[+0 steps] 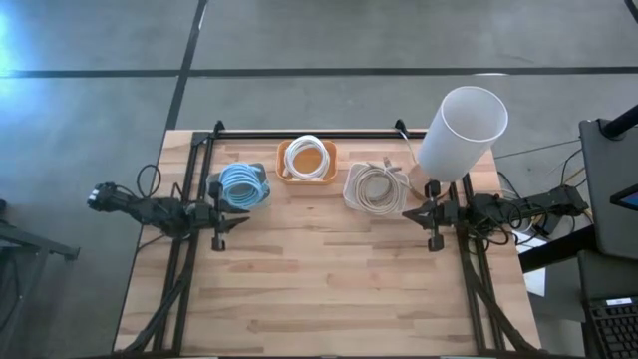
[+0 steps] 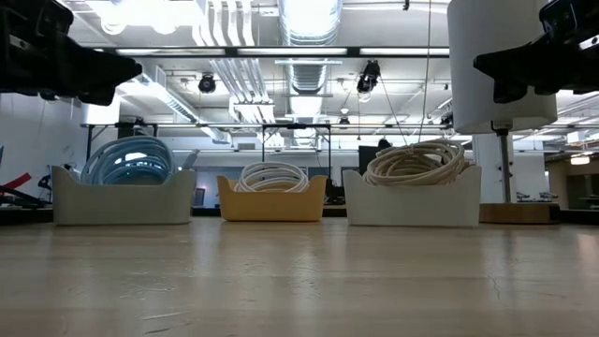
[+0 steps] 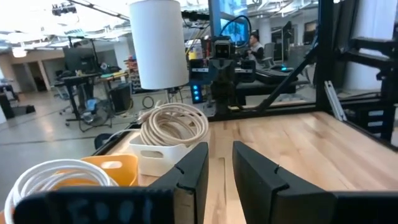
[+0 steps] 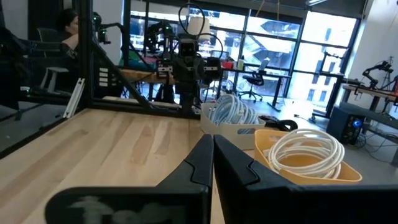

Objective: Sort HDMI cables
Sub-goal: Return to Home Position

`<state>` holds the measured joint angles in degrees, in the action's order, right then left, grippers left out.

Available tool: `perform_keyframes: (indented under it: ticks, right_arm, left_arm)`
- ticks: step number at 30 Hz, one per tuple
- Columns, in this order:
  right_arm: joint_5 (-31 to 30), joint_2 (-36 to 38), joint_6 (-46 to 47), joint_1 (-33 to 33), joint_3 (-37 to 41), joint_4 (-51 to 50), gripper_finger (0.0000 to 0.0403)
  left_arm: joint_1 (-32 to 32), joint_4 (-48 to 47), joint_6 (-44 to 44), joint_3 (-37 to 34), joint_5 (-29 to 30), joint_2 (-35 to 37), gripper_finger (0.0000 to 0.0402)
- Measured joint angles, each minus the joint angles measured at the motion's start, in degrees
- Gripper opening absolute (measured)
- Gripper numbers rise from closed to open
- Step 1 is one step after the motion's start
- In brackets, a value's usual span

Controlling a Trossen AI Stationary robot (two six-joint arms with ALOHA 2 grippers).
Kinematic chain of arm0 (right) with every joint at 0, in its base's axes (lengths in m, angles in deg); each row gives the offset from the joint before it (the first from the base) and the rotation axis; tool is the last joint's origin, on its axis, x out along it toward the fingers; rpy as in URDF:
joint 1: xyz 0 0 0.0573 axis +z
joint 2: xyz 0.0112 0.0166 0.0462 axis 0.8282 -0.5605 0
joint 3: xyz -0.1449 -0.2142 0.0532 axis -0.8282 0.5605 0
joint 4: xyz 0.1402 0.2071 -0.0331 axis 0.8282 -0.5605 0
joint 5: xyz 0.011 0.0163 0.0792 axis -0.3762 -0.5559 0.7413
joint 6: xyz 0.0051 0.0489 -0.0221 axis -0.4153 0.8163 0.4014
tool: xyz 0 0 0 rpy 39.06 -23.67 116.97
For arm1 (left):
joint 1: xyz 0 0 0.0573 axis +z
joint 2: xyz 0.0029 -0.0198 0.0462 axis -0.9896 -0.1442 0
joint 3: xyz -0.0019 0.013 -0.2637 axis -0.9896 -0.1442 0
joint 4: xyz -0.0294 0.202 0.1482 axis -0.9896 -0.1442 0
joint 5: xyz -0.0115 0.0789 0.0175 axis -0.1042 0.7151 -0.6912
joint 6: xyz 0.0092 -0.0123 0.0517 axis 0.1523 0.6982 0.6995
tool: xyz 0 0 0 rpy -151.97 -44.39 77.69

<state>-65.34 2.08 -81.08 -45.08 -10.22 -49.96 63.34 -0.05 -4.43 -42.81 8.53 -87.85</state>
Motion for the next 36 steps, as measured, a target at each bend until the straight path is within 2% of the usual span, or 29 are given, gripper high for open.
perform_keyframes:
  ticks: [4, 36]
  right_arm:
    - [0.0, 0.0, 0.0, 0.0, 0.0, 0.0, 0.0008]
    - [0.0, 0.0, 0.0, 0.0, 0.0, 0.0, 0.0008]
  left_arm:
    - [0.0, 0.0, -2.3, 0.0, 1.1, -0.3, 0.0083]
    - [0.0, -0.2, -2.5, 0.0, 1.6, -0.3, 0.0083]
